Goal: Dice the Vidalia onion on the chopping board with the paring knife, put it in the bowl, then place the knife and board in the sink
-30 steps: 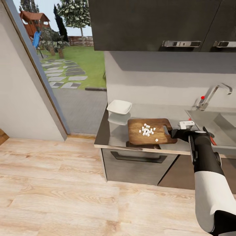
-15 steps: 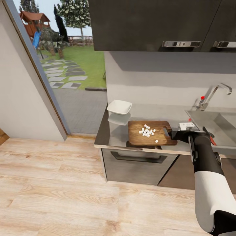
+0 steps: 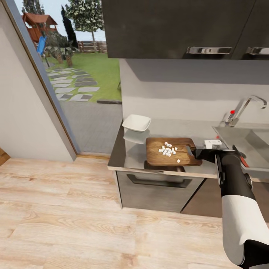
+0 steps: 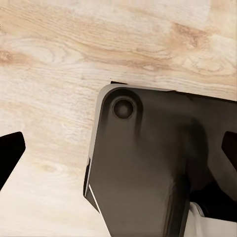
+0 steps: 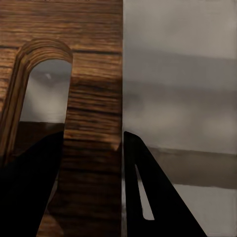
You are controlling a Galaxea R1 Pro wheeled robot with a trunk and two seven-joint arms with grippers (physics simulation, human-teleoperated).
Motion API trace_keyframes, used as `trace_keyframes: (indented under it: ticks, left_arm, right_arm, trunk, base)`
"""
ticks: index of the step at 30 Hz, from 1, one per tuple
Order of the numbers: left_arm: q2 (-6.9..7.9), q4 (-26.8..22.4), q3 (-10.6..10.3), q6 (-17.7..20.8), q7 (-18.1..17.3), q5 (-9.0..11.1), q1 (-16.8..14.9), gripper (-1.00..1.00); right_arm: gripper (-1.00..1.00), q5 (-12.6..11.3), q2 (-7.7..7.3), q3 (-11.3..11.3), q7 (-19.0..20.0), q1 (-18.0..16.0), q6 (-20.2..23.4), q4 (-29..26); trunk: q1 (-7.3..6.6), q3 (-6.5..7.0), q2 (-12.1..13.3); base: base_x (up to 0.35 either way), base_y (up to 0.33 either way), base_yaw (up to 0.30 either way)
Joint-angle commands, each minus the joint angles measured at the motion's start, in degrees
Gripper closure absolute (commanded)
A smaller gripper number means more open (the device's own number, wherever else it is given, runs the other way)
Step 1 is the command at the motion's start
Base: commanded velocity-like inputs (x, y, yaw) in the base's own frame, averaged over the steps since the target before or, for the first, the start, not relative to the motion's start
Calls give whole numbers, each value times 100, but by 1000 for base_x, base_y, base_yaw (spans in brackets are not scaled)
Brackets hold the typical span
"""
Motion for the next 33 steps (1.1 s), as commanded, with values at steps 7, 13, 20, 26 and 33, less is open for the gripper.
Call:
trace_keyframes:
  ticks: [7,13,20,26,33]
  left_arm:
    - [3,-7,-11,-4,-27,57,1,-100]
    - [3,-7,-11,-4,-27,59,2,-100]
    - [3,-7,-11,-4,-27,59,2,-100]
    - [3,-7,-11,-4,-27,59,3,-100]
    - [3,-7,-11,-4,-28,59,3,-100]
  right_arm:
    - [100,56,2,0,55,-7,15,-7]
    - [100,56,2,2,55,-5,15,-7]
    - [100,56,2,2,55,-5,15,-7]
    - [100,56,2,2,55,-5,15,-7]
    - [100,56,2,2,55,-5,15,-7]
  trunk:
    - [5,-8,-9]
    - [5,-8,-9]
    - [5,-8,-9]
    - [5,-8,-9]
    - [5,-8,-9]
  base:
    - [184,100,0]
    - [188,86,0]
    - [188,67,0]
    - [188,10,0]
    - [187,1,0]
